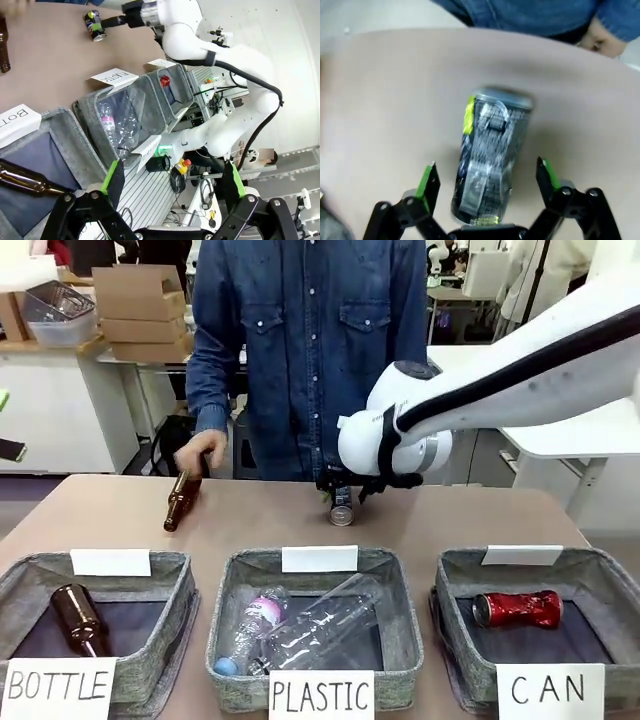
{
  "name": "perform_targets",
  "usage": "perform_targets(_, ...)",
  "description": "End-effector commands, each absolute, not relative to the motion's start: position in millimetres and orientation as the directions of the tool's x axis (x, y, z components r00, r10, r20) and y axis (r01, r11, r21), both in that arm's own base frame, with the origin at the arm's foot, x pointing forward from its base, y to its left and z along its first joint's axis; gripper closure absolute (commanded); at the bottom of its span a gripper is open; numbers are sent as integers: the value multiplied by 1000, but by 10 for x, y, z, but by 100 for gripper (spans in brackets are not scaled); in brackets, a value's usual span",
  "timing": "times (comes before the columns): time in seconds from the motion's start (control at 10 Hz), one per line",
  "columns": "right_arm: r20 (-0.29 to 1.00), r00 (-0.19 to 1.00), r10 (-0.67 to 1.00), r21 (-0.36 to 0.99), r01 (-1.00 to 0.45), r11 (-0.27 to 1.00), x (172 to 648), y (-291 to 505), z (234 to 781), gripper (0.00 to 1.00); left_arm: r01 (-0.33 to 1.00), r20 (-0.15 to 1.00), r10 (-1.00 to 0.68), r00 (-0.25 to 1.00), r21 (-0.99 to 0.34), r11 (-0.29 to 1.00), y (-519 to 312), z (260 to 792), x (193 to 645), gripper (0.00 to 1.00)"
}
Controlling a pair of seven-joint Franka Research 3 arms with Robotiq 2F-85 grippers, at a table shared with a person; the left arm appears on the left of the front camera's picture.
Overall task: Sort the can waste into the basket.
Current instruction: Pick up the can waste from the table and place it in the right Fabric basket.
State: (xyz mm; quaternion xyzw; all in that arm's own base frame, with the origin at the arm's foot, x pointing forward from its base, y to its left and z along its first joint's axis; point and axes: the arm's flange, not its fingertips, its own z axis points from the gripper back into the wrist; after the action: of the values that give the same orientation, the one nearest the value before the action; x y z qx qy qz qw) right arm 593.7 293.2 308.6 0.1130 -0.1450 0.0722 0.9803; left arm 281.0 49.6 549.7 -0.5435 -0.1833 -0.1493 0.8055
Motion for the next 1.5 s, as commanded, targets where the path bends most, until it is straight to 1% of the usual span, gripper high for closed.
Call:
perform_targets(0.0, 286, 955, 73, 103, -106, 989, 6188, 3223, 3032, 0, 459, 475, -48, 879, -814, 355, 484, 5477, 2791, 0)
perform_targets(0.2, 287, 955, 78, 117, -115, 986, 6155, 3274, 2972, 0, 459, 475, -48, 879, -814, 355, 484, 5477, 2791, 0)
perform_targets(0.3, 275, 958, 79, 102, -110, 989, 6150, 3258, 2952, 58, 459, 475, -48, 879, -814, 355, 484, 5477, 2791, 0)
perform_targets(0.4, 275, 958, 79, 96, -109, 989, 6138, 3245, 2944, 59, 459, 475, -48, 879, -814, 355, 484, 5477, 2791, 0)
perform_targets(0.5, 284, 955, 85, 83, -113, 990, 6125, 3234, 2945, 100, 459, 475, -48, 879, -814, 355, 484, 5477, 2791, 0)
perform_targets(0.7, 295, 950, 100, 83, -129, 988, 6106, 3194, 2934, 100, 459, 475, -48, 879, -814, 355, 484, 5477, 2791, 0)
perform_targets(0.8, 288, 953, 98, 82, -126, 989, 6097, 3172, 2906, 86, 459, 475, -48, 879, -814, 355, 484, 5477, 2791, 0)
perform_targets(0.9, 278, 956, 90, 84, -118, 989, 6093, 3130, 2881, 95, 459, 475, -48, 879, -814, 355, 484, 5477, 2791, 0)
perform_targets(1.0, 263, 961, 80, 125, -117, 985, 6088, 3056, 2878, 100, 459, 475, -48, 879, -814, 355, 484, 5477, 2791, 0)
perform_targets(1.1, 220, 972, 80, 193, -124, 973, 6073, 2906, 2920, 100, 459, 475, -48, 879, -814, 355, 484, 5477, 2791, 0)
perform_targets(1.2, 202, 972, 119, 281, -174, 944, 5972, 2627, 3036, 100, 459, 475, -48, 879, -814, 355, 484, 5477, 2791, 0)
perform_targets(1.3, 200, 969, 148, 349, -211, 913, 5790, 2245, 3231, 100, 459, 475, -48, 879, -814, 355, 484, 5477, 2791, 0)
perform_targets(1.4, 209, 964, 167, 389, -239, 890, 5539, 1841, 3456, 100, 459, 475, -48, 879, -814, 355, 484, 5477, 2791, 0)
